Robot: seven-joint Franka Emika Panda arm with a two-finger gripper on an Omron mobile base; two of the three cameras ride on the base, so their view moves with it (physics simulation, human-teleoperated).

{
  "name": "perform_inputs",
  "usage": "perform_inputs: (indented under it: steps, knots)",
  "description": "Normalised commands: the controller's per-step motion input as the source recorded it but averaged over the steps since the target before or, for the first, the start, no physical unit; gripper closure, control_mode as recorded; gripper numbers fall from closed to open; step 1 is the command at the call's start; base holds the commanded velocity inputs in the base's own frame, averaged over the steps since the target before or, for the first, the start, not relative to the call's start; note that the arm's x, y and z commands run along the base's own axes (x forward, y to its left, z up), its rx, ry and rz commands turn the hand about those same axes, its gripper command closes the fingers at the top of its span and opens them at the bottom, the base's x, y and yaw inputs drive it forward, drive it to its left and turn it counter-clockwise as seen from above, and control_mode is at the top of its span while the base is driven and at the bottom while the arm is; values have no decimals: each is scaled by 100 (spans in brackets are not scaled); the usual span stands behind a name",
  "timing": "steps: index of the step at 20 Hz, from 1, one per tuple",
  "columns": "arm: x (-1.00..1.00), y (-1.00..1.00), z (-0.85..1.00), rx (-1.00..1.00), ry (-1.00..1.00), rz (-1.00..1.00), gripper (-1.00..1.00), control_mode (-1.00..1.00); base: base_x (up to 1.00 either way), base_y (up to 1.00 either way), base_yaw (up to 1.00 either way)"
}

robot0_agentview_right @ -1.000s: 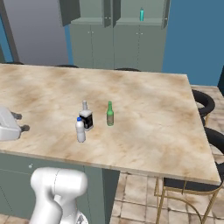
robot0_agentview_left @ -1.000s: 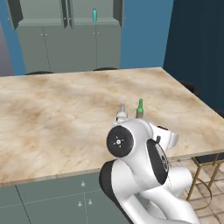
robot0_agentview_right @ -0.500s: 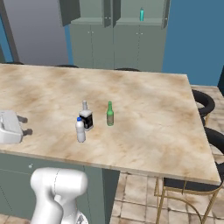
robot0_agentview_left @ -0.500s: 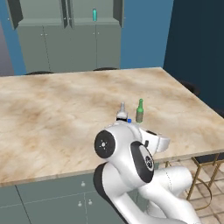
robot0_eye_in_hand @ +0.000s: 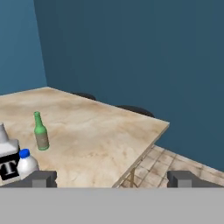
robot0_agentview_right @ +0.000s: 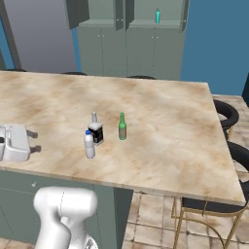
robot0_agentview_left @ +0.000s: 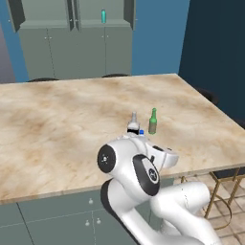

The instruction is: Sort all alcoholic drinks to one cabinet, and non-alcoholic drinks to the other.

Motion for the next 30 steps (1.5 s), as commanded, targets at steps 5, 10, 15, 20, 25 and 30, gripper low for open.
perform_inputs:
  steps: [5, 10, 15, 20, 25, 30]
  knots:
    - [29, -5, -12, 0, -2, -1, -100, -100, 0, 0, 0]
    - [30, -1, -17, 0, 0, 0, -100, -100, 0, 0, 0]
    - [31, 0, -31, 0, 0, 0, -100, -100, 0, 0, 0]
    - [33, 0, -34, 2, -2, 1, -100, -100, 0, 0, 0]
    - [37, 0, -31, 1, -2, 2, -100, -100, 0, 0, 0]
    - [38, 0, -22, 1, -1, 2, -100, -100, 0, 0, 0]
